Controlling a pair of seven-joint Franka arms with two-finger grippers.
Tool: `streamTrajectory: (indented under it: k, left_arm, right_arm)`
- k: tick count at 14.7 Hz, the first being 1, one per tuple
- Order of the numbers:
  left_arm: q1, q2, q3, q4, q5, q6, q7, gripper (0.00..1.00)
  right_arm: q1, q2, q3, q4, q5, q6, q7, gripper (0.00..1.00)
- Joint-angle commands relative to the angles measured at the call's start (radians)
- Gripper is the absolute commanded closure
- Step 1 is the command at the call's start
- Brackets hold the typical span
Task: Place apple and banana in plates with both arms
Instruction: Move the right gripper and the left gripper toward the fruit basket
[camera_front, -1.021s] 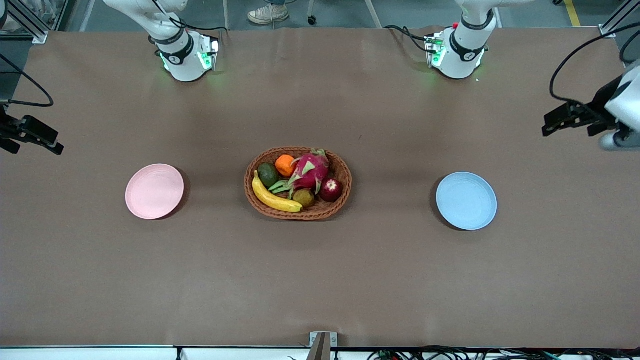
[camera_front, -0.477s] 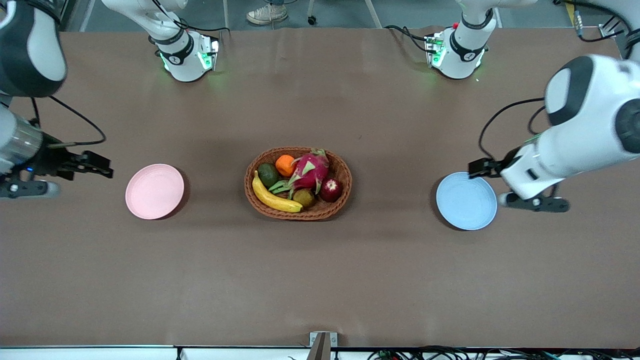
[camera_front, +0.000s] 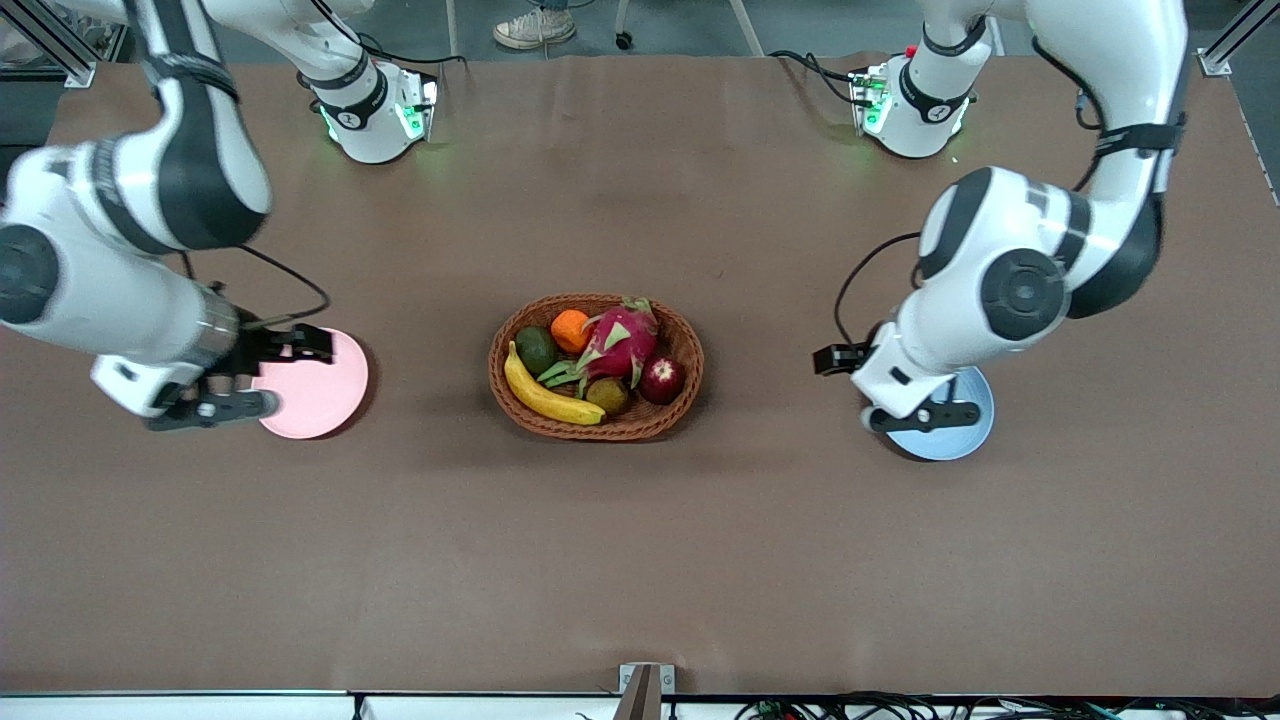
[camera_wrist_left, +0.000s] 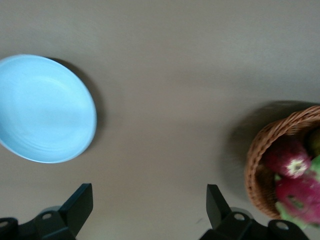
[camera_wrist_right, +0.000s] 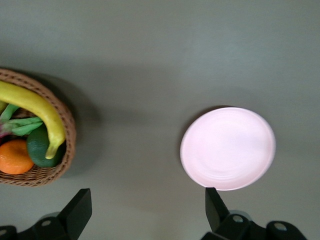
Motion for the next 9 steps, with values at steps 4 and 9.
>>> streamTrajectory:
  k: [4, 9]
  left_arm:
    - [-0.123, 0.093, 0.006, 0.0, -0.01, 0.175, -0.265, 0.0]
    - [-0.218, 0.182, 0.005, 0.003, -0.016, 0.347, -0.551, 0.0]
  right_arm:
    - [0.124, 0.083, -0.008, -0.005, 0.019, 0.06, 0.102, 0.0]
    - [0.204, 0.137, -0.008, -0.057, 0.079, 0.181, 0.104, 0.01]
